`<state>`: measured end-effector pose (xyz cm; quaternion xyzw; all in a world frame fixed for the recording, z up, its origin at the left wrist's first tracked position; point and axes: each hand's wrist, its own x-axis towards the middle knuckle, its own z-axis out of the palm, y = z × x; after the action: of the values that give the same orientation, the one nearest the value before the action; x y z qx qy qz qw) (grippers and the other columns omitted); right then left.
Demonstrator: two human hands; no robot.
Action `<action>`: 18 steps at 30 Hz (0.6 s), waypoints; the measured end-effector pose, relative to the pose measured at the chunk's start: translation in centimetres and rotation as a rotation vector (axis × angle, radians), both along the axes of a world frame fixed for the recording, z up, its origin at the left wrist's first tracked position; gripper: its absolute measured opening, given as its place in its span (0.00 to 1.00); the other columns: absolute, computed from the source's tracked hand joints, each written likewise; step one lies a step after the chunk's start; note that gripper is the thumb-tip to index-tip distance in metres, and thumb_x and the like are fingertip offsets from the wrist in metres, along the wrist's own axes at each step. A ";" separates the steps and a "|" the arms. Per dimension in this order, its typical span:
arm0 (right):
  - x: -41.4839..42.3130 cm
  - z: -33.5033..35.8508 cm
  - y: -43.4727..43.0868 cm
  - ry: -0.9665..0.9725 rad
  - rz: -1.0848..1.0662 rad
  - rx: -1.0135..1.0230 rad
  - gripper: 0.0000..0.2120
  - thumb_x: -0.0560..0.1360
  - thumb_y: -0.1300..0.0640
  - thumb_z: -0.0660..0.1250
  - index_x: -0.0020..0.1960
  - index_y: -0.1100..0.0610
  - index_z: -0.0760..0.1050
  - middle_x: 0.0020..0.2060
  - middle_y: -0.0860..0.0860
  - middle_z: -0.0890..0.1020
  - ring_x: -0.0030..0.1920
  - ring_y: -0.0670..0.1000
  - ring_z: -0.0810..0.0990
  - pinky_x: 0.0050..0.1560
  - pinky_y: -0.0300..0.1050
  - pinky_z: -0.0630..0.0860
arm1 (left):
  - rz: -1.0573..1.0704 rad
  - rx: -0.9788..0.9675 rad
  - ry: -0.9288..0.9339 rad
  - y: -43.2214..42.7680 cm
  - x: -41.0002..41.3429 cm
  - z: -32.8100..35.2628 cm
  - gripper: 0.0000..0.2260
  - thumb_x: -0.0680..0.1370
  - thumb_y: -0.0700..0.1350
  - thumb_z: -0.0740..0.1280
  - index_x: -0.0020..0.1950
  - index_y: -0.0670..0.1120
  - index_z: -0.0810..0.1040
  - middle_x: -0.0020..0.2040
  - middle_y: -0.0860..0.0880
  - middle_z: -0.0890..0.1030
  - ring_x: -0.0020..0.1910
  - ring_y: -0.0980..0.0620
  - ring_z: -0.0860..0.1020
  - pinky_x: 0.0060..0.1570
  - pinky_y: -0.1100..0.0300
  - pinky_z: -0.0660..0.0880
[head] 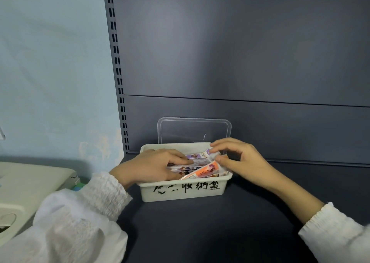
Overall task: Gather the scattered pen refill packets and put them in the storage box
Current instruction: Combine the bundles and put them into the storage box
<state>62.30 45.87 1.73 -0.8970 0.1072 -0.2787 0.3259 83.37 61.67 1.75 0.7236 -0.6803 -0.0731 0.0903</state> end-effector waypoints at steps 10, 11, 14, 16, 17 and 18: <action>-0.2 0.1 -0.6 0.150 0.029 0.096 0.04 0.67 0.60 0.77 0.38 0.51 0.85 0.42 0.47 0.83 0.52 0.41 0.78 0.55 0.37 0.75 | -0.068 -0.292 0.359 0.4 -2.1 0.2 0.21 0.72 0.57 0.71 0.64 0.65 0.74 0.63 0.67 0.74 0.63 0.68 0.71 0.63 0.68 0.68; -0.1 0.1 -0.4 0.166 0.029 0.086 0.04 0.67 0.59 0.77 0.38 0.50 0.85 0.43 0.48 0.83 0.52 0.42 0.78 0.55 0.36 0.75 | -0.077 -0.273 0.305 0.4 -2.1 0.1 0.21 0.72 0.56 0.72 0.64 0.64 0.75 0.62 0.67 0.76 0.62 0.68 0.72 0.64 0.67 0.69; -0.5 0.6 -0.3 0.199 0.064 0.096 0.02 0.70 0.57 0.75 0.40 0.51 0.86 0.46 0.51 0.85 0.54 0.47 0.80 0.58 0.40 0.76 | -0.065 -0.166 0.219 0.2 -2.0 0.2 0.18 0.74 0.52 0.71 0.64 0.63 0.76 0.63 0.66 0.76 0.63 0.69 0.71 0.67 0.63 0.68; -1.1 1.1 -0.4 0.086 0.059 0.232 0.05 0.73 0.59 0.71 0.41 0.54 0.86 0.46 0.52 0.86 0.51 0.50 0.83 0.53 0.41 0.79 | -0.072 -0.134 0.199 0.0 -1.8 0.2 0.17 0.75 0.51 0.70 0.63 0.63 0.76 0.65 0.65 0.75 0.65 0.68 0.70 0.69 0.62 0.66; -1.4 1.3 -0.6 -0.008 0.027 0.300 0.08 0.74 0.60 0.69 0.41 0.53 0.86 0.45 0.51 0.87 0.50 0.48 0.84 0.51 0.38 0.79 | -0.080 -0.122 0.180 0.0 -1.7 0.2 0.17 0.76 0.50 0.69 0.63 0.63 0.76 0.66 0.65 0.74 0.66 0.67 0.69 0.69 0.61 0.66; -1.5 1.4 -0.9 -0.090 -0.018 0.312 0.09 0.75 0.61 0.68 0.42 0.53 0.85 0.45 0.49 0.87 0.50 0.45 0.84 0.52 0.36 0.77 | -0.086 -0.111 0.161 0.0 -1.7 0.2 0.17 0.76 0.51 0.69 0.63 0.63 0.76 0.66 0.65 0.74 0.66 0.67 0.69 0.70 0.61 0.65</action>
<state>60.78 44.99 3.09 -0.8213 0.1425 -0.3013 0.4631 81.72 61.62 1.94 0.6795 -0.7042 -0.0971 0.1815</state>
